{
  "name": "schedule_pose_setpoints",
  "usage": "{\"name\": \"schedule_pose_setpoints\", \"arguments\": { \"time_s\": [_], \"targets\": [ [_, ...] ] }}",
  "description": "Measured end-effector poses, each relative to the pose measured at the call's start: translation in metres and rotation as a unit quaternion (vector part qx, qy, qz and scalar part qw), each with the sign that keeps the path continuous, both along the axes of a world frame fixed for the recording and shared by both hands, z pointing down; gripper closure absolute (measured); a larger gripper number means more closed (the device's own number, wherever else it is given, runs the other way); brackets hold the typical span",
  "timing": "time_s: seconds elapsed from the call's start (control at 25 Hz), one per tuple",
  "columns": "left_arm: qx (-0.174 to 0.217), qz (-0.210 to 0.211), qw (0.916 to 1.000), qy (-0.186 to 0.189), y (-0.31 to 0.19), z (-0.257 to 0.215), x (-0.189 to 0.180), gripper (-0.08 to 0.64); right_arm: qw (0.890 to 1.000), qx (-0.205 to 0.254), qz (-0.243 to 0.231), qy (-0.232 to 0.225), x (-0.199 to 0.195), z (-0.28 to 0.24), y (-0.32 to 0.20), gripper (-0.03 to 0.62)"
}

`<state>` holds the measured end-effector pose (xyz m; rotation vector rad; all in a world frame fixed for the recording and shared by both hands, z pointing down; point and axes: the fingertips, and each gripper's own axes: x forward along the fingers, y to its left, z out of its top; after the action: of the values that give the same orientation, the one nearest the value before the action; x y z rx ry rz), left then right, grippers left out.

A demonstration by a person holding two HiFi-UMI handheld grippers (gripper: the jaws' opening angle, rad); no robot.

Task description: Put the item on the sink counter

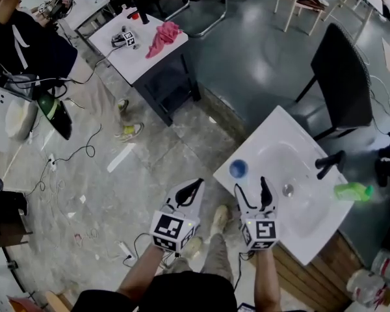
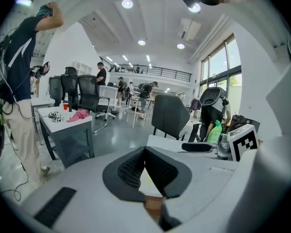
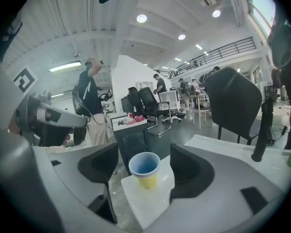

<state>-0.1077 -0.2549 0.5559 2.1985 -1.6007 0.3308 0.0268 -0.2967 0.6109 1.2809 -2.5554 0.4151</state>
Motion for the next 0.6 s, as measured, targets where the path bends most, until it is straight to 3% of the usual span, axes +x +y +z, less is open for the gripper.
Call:
{"name": "schedule_pose_setpoints", "arguments": {
  "time_s": [0.6],
  "targets": [
    [0.066,0.052,0.9965,0.001,0.046,-0.063,0.039,0.558,0.994,0.068,0.079,-0.013,0.058,-0.071,0.064,0.380]
  ]
}}
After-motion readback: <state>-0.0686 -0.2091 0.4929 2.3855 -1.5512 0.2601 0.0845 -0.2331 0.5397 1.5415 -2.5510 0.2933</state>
